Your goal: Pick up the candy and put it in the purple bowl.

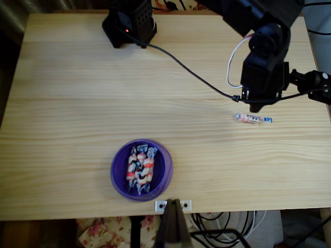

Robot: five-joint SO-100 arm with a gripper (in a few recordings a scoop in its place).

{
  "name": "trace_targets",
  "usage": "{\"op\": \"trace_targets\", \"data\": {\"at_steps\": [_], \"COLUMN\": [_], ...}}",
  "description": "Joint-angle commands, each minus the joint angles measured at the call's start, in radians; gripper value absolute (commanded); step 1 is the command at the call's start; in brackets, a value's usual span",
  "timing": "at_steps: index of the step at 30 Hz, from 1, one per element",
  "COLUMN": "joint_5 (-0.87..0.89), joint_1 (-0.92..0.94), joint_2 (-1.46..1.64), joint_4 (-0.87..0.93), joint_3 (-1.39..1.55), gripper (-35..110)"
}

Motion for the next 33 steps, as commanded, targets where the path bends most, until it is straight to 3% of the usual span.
{"op": "trace_targets", "data": {"at_steps": [1, 9, 33], "joint_5": [-0.026, -0.034, 0.069], "joint_1": [-0.003, -0.002, -0.055], "joint_2": [0.012, -0.104, -0.219], "joint_4": [0.021, 0.064, -0.011], "joint_3": [-0.166, -0.298, -0.275], "gripper": [14, 17, 13]}}
